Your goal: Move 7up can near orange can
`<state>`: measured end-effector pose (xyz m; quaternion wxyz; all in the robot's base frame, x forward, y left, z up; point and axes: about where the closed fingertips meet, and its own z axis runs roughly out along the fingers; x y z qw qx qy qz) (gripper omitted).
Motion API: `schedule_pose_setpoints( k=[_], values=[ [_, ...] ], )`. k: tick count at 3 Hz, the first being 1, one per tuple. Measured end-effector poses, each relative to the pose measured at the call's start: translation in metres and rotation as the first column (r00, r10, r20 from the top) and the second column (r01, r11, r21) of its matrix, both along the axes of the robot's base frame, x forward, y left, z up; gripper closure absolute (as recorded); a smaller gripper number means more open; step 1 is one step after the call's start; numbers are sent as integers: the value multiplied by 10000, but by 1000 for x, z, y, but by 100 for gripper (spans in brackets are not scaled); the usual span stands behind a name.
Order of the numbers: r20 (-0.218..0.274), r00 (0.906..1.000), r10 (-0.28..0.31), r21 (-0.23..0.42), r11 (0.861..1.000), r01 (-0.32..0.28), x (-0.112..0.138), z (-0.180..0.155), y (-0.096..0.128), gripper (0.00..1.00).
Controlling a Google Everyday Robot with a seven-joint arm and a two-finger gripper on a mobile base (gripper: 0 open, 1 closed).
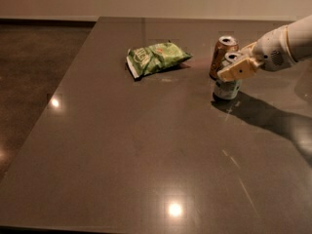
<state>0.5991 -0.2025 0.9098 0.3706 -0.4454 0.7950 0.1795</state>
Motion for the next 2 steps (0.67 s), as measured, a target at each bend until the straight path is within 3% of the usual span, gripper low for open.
schedule_pose_setpoints(
  k=[2],
  values=[
    [214, 9997, -109, 308, 9995, 102, 5, -3, -1, 6]
  ],
)
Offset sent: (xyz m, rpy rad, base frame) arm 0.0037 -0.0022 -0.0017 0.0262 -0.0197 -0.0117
